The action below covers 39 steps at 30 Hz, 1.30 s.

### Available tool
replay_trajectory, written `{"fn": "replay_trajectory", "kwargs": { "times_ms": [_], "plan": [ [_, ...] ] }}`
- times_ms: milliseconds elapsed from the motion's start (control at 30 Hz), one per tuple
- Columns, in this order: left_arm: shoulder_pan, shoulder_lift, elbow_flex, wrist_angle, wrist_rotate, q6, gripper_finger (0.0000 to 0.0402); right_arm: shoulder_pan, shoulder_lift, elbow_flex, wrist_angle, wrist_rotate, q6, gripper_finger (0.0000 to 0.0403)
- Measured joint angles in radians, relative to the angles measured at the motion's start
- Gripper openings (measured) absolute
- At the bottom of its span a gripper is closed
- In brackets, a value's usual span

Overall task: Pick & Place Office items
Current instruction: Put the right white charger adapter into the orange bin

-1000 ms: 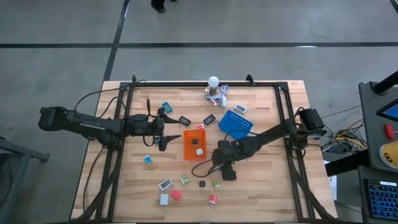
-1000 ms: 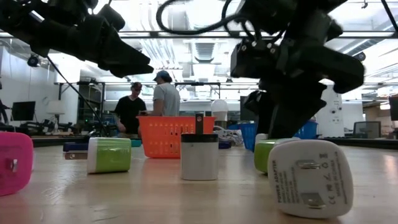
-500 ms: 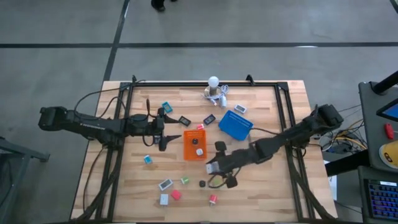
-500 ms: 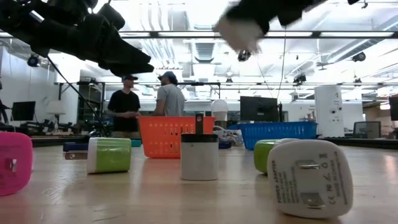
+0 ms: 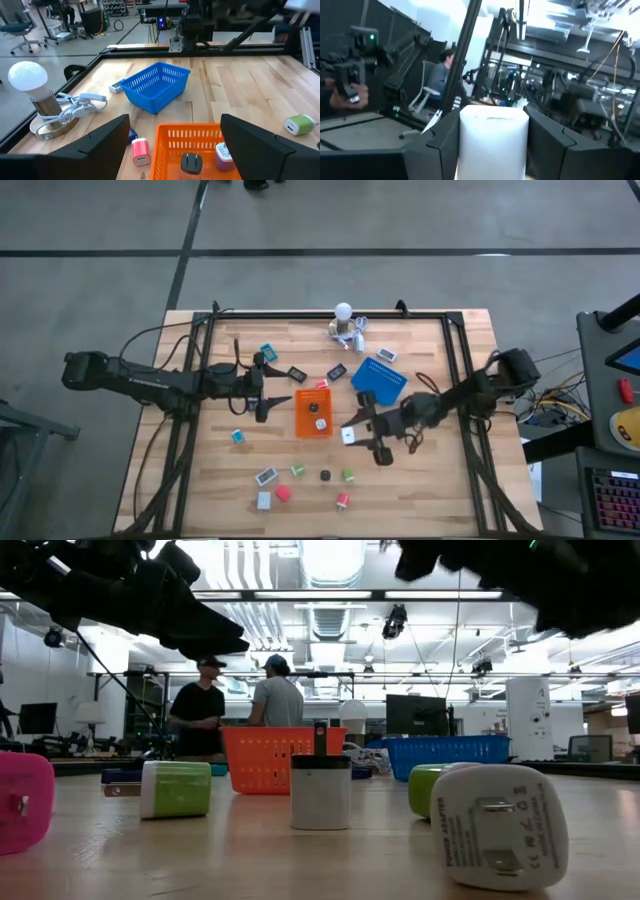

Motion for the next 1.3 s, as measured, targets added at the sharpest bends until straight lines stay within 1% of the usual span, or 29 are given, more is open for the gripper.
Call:
{"fn": "replay_trajectory", "kwargs": {
  "times_ms": [100,233,500,667,767,933,1033,1133,1300],
  "plan": [
    [0.000,0.000,0.000,0.003,0.000,0.000,0.0316,-0.036,0.070,0.009,0.049,-0.026,0.029,0.0173],
    [0.000,0.000,0.000,-0.003,-0.001,0.006,0.0316,-0.061,0.142,0.059,0.060,-0.056,0.054,0.0173],
    [0.001,-0.005,-0.002,-0.025,-0.036,0.029,0.0316,-0.131,0.272,0.190,-0.017,-0.107,0.134,0.0173],
    [0.002,-0.045,-0.022,-0.042,-0.080,0.031,0.0316,-0.173,0.341,0.255,-0.035,-0.128,0.184,0.0173],
    [0.002,-0.095,-0.050,-0.042,-0.100,0.031,0.0316,-0.192,0.351,0.262,-0.057,-0.132,0.212,0.0173],
    [0.003,-0.198,-0.111,-0.028,-0.139,0.031,0.0316,-0.220,0.327,0.270,-0.194,-0.116,0.234,0.0173],
    [0.003,-0.257,-0.142,-0.027,-0.154,0.030,0.0316,-0.227,0.316,0.309,-0.300,-0.095,0.235,0.0173],
    [0.003,-0.301,-0.157,-0.032,-0.156,0.027,0.0316,-0.229,0.314,0.375,-0.468,-0.095,0.225,0.0173],
    [0.003,-0.336,-0.164,-0.042,-0.156,0.024,0.0316,-0.231,0.314,0.496,-0.731,-0.090,0.197,0.0173]
  ]
}}
